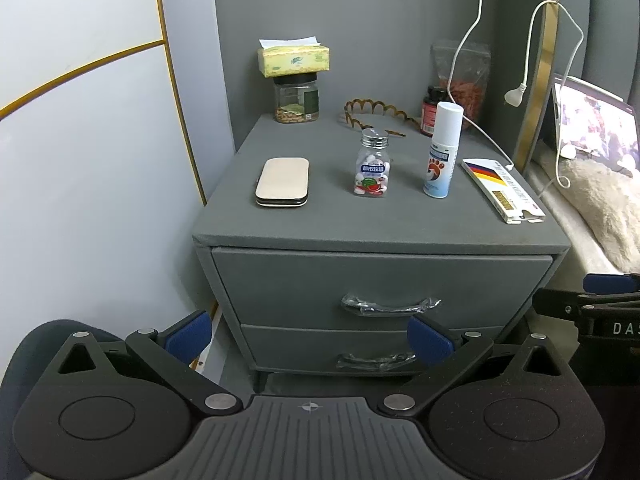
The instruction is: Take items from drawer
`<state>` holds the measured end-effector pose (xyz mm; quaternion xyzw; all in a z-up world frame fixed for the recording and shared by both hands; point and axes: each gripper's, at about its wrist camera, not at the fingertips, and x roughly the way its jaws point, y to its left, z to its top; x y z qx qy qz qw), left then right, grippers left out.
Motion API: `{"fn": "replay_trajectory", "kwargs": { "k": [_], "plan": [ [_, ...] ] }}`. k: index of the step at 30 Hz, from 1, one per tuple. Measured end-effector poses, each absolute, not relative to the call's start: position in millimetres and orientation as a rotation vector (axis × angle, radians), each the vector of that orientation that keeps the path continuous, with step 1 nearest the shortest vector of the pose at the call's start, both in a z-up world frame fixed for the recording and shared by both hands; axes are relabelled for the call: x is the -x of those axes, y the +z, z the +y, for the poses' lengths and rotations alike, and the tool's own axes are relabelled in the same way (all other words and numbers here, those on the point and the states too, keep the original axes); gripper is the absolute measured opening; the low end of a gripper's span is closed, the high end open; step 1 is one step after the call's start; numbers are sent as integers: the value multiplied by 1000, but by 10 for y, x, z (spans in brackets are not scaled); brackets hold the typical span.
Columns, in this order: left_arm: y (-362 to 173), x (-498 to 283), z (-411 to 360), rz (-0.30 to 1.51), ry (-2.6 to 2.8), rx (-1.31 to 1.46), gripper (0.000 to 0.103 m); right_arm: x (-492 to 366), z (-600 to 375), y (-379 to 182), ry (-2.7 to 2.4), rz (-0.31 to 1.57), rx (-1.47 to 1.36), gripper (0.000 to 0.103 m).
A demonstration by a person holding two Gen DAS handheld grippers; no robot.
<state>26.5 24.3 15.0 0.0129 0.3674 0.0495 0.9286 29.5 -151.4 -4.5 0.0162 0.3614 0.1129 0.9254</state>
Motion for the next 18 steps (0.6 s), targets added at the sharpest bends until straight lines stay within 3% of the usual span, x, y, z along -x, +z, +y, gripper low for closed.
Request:
{"fn": "replay_trajectory", "kwargs": {
  "k": [18],
  "plan": [
    [153,-283,261,756,103,-16,103,-295,-1507,-53,233,743,-25,84]
  ]
}}
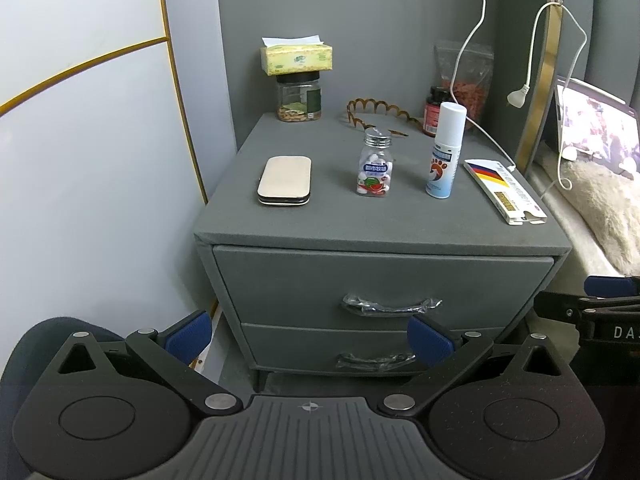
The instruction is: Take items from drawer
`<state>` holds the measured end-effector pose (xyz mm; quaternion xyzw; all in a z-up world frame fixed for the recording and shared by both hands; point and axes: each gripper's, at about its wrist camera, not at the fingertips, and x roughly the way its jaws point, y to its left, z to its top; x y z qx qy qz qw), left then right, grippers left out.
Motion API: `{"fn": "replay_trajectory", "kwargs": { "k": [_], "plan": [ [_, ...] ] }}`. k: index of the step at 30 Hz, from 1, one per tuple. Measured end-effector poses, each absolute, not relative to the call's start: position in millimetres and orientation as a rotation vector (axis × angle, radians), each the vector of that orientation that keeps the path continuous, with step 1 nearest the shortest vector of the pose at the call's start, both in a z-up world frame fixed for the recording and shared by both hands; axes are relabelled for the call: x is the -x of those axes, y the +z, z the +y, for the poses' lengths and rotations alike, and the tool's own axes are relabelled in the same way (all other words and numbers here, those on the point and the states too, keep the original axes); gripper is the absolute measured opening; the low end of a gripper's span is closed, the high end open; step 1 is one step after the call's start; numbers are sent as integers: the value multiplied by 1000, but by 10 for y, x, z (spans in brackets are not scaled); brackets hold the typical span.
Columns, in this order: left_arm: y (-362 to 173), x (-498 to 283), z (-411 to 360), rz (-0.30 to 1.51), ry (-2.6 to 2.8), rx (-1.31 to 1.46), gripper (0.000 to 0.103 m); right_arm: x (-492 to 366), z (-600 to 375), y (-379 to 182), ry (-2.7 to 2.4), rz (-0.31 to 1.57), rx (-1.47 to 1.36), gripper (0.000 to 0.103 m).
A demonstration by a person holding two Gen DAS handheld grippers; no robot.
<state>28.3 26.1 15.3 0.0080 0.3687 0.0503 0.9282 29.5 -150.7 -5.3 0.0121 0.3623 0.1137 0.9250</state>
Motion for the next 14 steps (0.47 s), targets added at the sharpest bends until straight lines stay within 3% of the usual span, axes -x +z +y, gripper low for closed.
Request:
{"fn": "replay_trajectory", "kwargs": {
  "k": [14],
  "plan": [
    [122,-256,257,739,98,-30,103,-300,-1494,-50,235,744,-14,84]
  ]
}}
